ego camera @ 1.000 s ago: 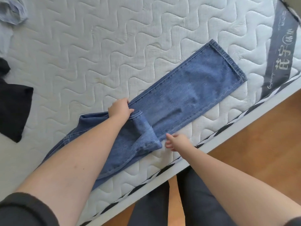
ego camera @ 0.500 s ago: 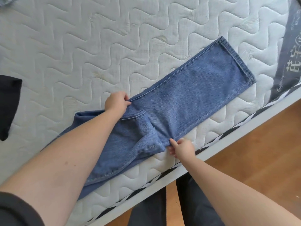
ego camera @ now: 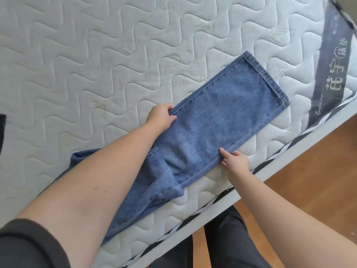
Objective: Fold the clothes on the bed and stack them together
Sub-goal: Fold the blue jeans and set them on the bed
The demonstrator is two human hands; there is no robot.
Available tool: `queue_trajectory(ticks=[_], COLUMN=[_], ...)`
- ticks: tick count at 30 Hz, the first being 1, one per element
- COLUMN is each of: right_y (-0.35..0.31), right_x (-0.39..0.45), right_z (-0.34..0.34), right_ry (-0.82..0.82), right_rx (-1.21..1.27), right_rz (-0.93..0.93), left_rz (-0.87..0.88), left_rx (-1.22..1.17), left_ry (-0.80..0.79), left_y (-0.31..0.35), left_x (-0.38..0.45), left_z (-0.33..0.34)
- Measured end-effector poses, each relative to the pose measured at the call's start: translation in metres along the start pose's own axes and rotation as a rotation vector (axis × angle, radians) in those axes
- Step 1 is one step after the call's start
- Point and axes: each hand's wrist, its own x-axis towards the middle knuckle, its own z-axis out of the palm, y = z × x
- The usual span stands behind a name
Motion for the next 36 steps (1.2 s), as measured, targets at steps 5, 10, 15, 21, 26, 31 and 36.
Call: queue_trajectory(ticks=[5, 10, 15, 21, 26, 31, 36], right_y=[-0.026, -0.075, -0.118, -0.146, -0.15, -0.142, -0.101], right_x=[0.019, 0.047, 0.077, 0.1, 0.11, 0.104, 0.048], right_z=[-0.012, -0.035, -0.063, -0.087, -0.091, -0.098, -0.069], right_ry=[0.028, 0.02, 0.04, 0.077, 0.149, 0.454, 0.22], right_rx=[0.281, 0.399, 0.442, 0.486, 0.419, -0.091, -0.237], right_rz=[0.037, -0.035, -0.059, -0.104, -0.1, -0.167, -0.387], left_rz=[0.051, 0.146, 0.155, 0.186, 0.17, 0.246, 0.31], left_rx=[-0.069, -0.013, 0.015, 0.099, 0.119, 0.046, -0.07], left_ry=[-0.003, -0.042, 0.037, 0.022, 0.074, 0.124, 0.208], left_y=[0.04, 0.107, 0.153, 0.185, 0.187, 0.188, 0.159], left_x=[0.026, 0.055, 0.088, 0.115, 0.122, 0.112, 0.072], left_z=[0.003, 0.014, 0.016, 0.02, 0.032, 0.04, 0.017])
